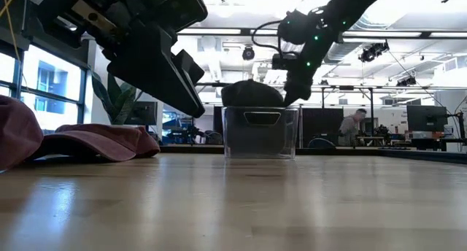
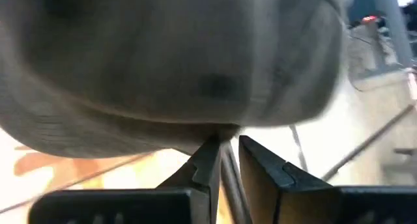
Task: Pick & Place hat
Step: Put the black cap into the top transparent bin, then put the top red cap into the bottom transparent bin
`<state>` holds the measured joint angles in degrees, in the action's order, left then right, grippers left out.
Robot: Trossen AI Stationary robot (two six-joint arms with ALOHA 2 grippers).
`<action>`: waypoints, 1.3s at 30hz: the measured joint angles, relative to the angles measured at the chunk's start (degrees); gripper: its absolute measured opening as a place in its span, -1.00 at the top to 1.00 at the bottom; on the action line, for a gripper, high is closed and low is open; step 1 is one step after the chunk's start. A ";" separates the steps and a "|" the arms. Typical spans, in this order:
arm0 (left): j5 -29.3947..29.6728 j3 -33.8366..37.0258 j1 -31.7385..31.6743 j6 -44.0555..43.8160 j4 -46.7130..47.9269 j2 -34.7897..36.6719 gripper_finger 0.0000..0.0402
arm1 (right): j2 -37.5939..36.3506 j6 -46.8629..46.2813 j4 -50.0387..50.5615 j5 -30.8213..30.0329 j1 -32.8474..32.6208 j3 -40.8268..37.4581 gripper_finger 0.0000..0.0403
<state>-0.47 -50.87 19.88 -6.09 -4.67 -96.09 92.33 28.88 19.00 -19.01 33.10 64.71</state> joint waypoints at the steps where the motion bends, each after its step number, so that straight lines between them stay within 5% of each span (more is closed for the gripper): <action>1: 0.02 0.00 0.00 0.00 0.02 0.00 0.76 | -0.16 0.00 0.06 -0.72 0.00 0.00 0.76; 12: 0.02 0.00 0.00 -0.14 0.13 0.00 0.76 | -5.73 -10.97 7.09 -0.02 -8.41 0.04 0.93; 18: -0.07 0.00 0.00 -0.38 0.22 0.00 0.76 | -6.49 -25.21 14.15 -3.61 -20.43 0.07 0.98; 23: -0.44 0.00 0.00 -1.40 0.74 0.00 0.76 | -6.53 -28.96 10.60 -7.72 -34.37 -1.57 0.99; 27: -0.46 0.00 0.00 -1.68 0.90 0.00 0.76 | -6.59 -29.51 -6.38 -6.42 -43.96 -7.88 0.97; 34: -0.32 0.00 0.00 -1.68 1.03 0.00 0.76 | -6.53 -29.91 -51.00 5.15 -51.88 -27.85 0.98; 39: 0.85 0.00 0.00 -1.70 0.90 0.00 0.76 | -6.53 -31.45 -64.36 6.32 -52.66 -35.67 0.97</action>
<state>0.38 -50.87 19.88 -7.79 -3.77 -96.09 85.80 -2.57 -45.36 -12.69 -19.56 29.04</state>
